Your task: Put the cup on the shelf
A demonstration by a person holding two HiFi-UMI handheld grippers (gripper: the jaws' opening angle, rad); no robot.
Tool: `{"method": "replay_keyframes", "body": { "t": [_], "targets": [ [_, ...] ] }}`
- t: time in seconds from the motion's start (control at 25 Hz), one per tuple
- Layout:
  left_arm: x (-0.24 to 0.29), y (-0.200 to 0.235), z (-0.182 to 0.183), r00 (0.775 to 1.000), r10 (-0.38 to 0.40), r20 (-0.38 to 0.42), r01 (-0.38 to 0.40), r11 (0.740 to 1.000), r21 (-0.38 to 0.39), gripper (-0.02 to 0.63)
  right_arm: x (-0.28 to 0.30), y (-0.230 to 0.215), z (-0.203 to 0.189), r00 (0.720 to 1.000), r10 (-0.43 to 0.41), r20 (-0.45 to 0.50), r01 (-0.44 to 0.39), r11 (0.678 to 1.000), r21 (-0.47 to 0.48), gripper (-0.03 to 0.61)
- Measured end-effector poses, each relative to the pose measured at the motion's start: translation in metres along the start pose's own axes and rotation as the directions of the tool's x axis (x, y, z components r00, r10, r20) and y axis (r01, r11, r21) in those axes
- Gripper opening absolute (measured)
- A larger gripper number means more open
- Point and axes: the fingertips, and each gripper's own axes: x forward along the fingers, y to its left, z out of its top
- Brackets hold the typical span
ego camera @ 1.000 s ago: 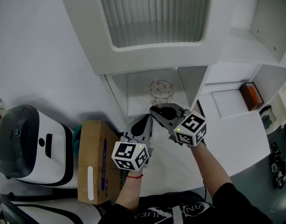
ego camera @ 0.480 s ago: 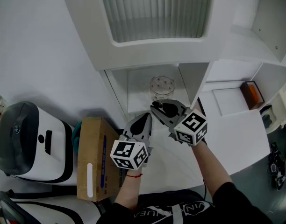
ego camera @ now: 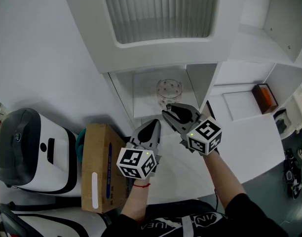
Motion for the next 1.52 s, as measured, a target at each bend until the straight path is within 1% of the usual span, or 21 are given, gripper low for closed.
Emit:
{"method": "replay_keyframes", "body": {
  "t": [0.24, 0.52, 0.6, 0.76, 0.92, 1.16, 1.52],
  "targets": [
    [0.004, -0.006, 0.001, 1.0, -0.014, 0.0, 0.014, 1.0, 0.007, 0.009, -0.015, -0.002, -0.004, 1.0, -0.022, 0.002, 0.022, 1.0, 0.012, 0.071],
    [0.021, -0.024, 0.005, 0.998, -0.068, -0.004, 0.068, 0.997, 0.039, 0.009, -0.027, -0.007, -0.007, 0.999, -0.052, 0.014, 0.052, 0.998, 0.034, 0.071],
    [0.025, -0.03, 0.007, 0.997, -0.083, -0.005, 0.083, 0.995, 0.051, 0.009, -0.028, -0.011, -0.009, 0.997, -0.076, 0.01, 0.075, 0.996, 0.038, 0.068],
    [0.032, -0.037, 0.007, 0.995, -0.099, -0.013, 0.099, 0.993, 0.064, 0.009, -0.029, -0.026, -0.014, 0.99, -0.142, -0.019, 0.143, 0.988, 0.051, 0.03],
    [0.03, -0.036, 0.008, 0.994, -0.107, -0.011, 0.107, 0.992, 0.059, 0.009, -0.024, -0.027, -0.017, 0.986, -0.163, -0.043, 0.165, 0.985, 0.051, 0.018],
    [0.036, -0.035, 0.008, 0.995, -0.097, -0.01, 0.098, 0.994, 0.058, 0.009, -0.019, -0.032, -0.016, 0.982, -0.178, -0.055, 0.181, 0.982, 0.054, 0.017],
    [0.049, -0.03, 0.008, 0.998, -0.062, -0.02, 0.063, 0.997, 0.049, 0.009, -0.019, -0.036, -0.014, 0.983, -0.177, -0.051, 0.18, 0.982, 0.059, 0.017]
  ]
}}
